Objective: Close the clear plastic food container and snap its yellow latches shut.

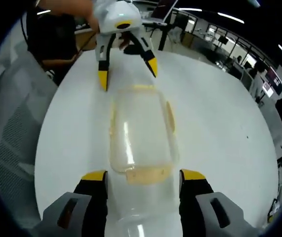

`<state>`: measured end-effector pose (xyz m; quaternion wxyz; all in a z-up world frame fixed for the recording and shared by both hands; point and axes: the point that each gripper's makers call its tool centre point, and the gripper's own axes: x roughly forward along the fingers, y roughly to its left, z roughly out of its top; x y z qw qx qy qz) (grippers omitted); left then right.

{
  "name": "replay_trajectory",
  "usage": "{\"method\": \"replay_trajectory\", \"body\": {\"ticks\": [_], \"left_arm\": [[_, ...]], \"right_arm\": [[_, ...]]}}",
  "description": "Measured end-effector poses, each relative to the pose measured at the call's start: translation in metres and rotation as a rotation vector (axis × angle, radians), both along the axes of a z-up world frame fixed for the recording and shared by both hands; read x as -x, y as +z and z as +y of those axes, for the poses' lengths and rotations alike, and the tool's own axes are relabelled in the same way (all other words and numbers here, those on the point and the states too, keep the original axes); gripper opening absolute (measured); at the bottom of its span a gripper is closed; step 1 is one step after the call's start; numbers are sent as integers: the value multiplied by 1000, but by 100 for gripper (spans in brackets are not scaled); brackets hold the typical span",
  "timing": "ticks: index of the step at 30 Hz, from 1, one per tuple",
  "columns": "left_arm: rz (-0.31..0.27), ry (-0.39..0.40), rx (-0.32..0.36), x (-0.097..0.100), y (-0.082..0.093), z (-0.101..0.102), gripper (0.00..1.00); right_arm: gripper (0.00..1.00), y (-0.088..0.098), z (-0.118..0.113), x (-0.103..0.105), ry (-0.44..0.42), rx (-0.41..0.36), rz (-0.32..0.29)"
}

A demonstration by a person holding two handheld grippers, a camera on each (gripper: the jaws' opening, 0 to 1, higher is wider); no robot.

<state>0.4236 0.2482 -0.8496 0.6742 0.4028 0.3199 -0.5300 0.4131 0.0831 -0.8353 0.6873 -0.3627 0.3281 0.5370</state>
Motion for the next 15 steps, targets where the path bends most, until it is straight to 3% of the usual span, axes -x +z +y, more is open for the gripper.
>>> {"method": "replay_trajectory", "body": {"ticks": [15], "left_arm": [[41,-115,-72,-8,-2,-2,67]], "right_arm": [[56,-11,-2,-2,24,52,65]]}}
